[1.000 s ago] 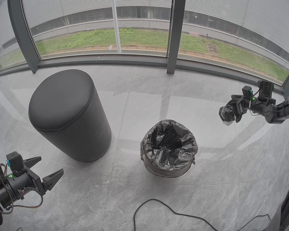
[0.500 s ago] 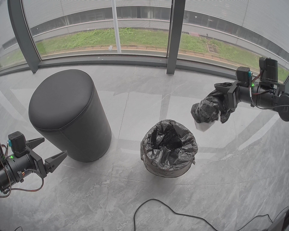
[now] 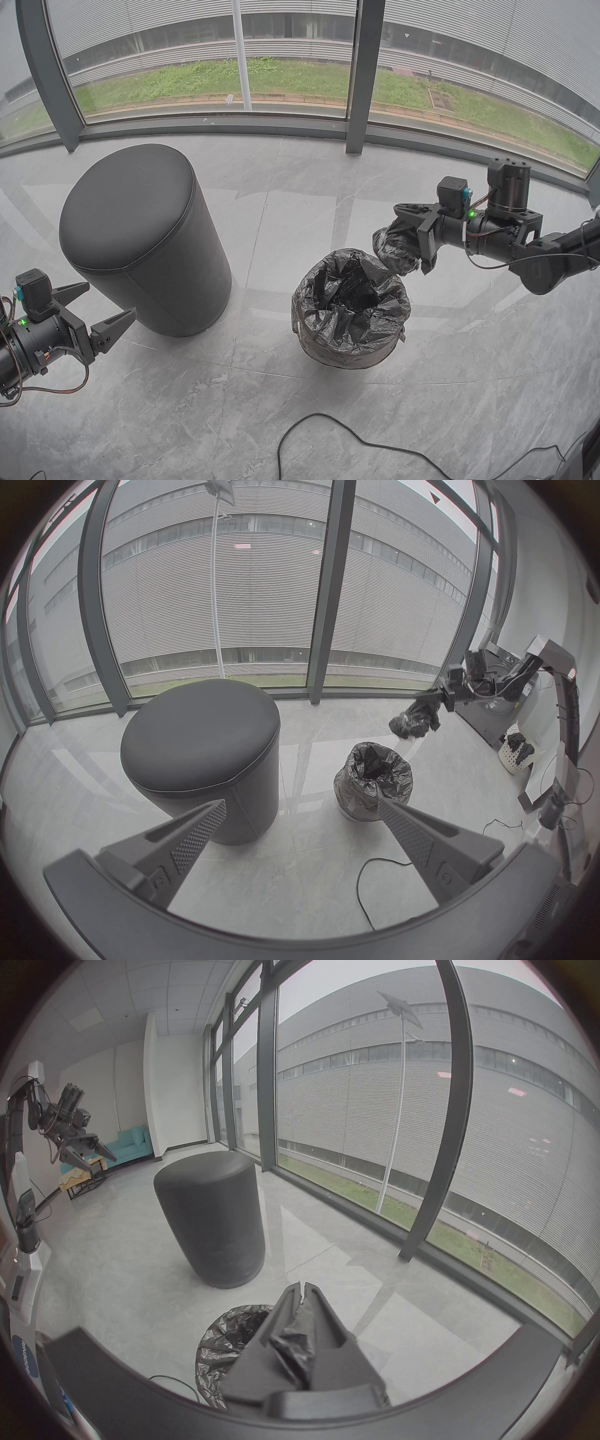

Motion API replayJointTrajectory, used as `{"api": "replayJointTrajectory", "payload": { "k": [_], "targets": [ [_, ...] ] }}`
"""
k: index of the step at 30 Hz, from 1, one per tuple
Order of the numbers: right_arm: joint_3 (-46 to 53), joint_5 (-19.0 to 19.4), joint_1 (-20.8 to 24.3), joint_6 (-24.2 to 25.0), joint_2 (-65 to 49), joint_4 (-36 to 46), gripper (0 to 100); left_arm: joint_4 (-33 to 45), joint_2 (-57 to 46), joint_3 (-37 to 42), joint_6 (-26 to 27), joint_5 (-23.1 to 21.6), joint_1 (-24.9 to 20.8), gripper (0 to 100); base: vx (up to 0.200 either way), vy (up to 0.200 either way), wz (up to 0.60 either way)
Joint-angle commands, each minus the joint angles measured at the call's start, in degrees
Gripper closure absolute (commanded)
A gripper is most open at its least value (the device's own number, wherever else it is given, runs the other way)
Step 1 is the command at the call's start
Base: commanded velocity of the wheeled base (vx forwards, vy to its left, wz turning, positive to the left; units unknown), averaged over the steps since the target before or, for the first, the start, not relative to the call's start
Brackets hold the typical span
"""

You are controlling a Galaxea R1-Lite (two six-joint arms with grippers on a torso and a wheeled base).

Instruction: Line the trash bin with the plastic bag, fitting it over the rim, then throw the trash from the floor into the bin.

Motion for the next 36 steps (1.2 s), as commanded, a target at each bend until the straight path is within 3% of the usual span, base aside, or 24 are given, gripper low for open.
{"api": "replayJointTrajectory", "payload": {
  "k": [1, 18, 36],
  "targets": [
    [-0.1, 0.1, 1.3, 0.3, 7.4, -1.3, 100, 0.0, -0.6, 0.4, 0.0, 0.0, 1.1, 0, 0.0, 0.0, 0.0],
    [-3.4, -0.1, 1.7, 0.4, 16.2, -11.0, 100, 0.0, -0.9, 1.9, 0.0, -0.1, 1.9, 0, 0.0, 0.0, 0.0],
    [-1.8, -0.3, 3.4, 0.5, 16.4, -11.1, 100, 0.0, -1.9, 2.6, -0.1, -0.1, 2.0, 0, 0.0, 0.0, 0.0]
  ]
}}
